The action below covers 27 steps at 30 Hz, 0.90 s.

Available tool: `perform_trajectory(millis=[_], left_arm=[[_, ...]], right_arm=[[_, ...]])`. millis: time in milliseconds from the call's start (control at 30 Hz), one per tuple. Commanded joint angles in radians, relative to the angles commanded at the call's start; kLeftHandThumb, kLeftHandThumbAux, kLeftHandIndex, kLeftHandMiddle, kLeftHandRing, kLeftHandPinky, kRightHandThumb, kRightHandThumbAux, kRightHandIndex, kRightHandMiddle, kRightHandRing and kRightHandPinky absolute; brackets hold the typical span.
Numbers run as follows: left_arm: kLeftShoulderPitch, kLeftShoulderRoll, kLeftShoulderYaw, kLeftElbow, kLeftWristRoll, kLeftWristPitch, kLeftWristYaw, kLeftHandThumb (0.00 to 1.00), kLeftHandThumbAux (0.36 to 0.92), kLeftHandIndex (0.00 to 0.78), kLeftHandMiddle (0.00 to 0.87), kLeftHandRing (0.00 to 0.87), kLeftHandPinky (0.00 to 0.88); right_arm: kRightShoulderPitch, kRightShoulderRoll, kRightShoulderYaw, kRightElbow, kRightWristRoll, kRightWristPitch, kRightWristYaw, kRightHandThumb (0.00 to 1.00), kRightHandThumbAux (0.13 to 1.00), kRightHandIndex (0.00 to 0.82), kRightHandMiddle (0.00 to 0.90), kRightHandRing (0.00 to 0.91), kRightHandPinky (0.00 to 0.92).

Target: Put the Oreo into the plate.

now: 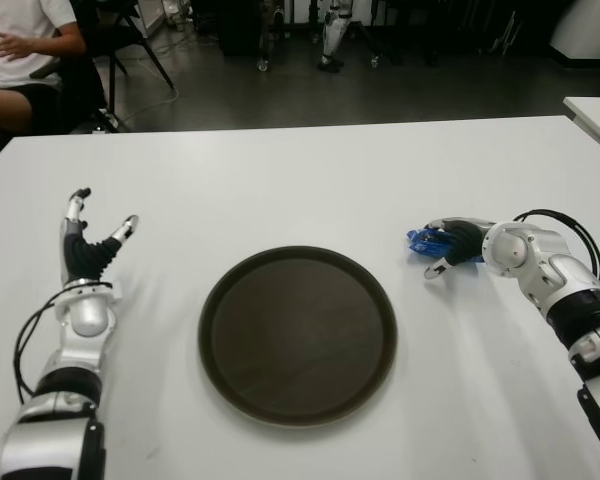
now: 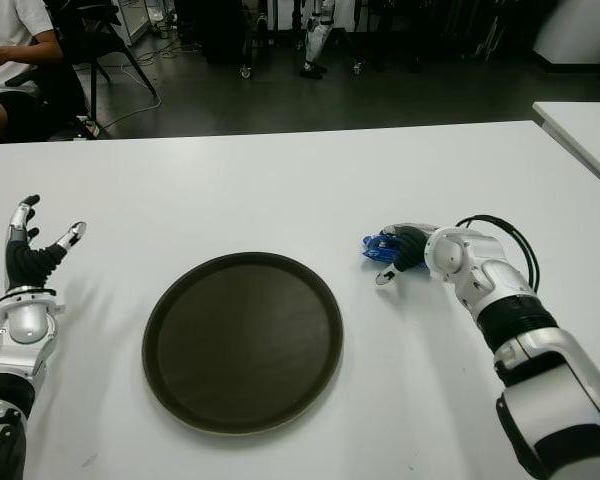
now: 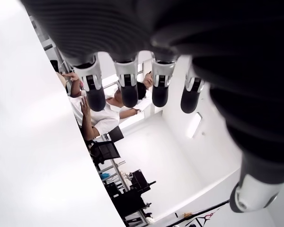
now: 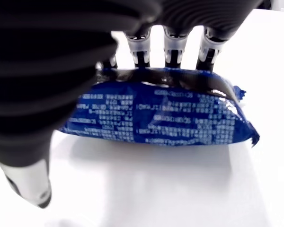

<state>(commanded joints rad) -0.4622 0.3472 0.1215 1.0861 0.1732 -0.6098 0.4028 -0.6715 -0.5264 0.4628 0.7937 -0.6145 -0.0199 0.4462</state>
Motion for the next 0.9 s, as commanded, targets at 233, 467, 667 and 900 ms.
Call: perform_trajectory(millis=[233, 467, 667, 900], left_arm=[[0.004, 0.002, -0.004, -0.013, 0.001, -0.001, -0.011, 0.0, 0.658, 0.021, 0.015, 0.001, 0.0], [0.008, -0.002, -0.003, -0.024, -0.002, 0.01, -0.013, 0.0, 0.648, 0.032, 0.029, 0.014, 0.0], [0.013, -0.007, 0.0, -0.041, -0.006, 0.018, -0.011, 0.0, 0.642, 0.026, 0.021, 0.003, 0.0], [0.018, -0.002, -0.013, -0.055, 0.015, 0.042, 0.005, 0.0, 0.618, 0.017, 0.006, 0.0, 0.0]], right_arm=[[0.0, -0.002, 0.005, -0.014, -0.011, 0.023, 0.007, 0.051, 0.693, 0.015, 0.082, 0.1, 0.104], [0.029, 0.023, -0.049, -0.018, 0.023, 0.02, -0.117, 0.138, 0.718, 0.125, 0.16, 0.176, 0.173], [0.061, 0.066, -0.142, 0.002, 0.112, 0.003, -0.223, 0.527, 0.725, 0.34, 0.262, 0.285, 0.301], [0.081, 0.103, -0.215, 0.032, 0.179, -0.06, -0.356, 0.688, 0.721, 0.423, 0.611, 0.607, 0.591]])
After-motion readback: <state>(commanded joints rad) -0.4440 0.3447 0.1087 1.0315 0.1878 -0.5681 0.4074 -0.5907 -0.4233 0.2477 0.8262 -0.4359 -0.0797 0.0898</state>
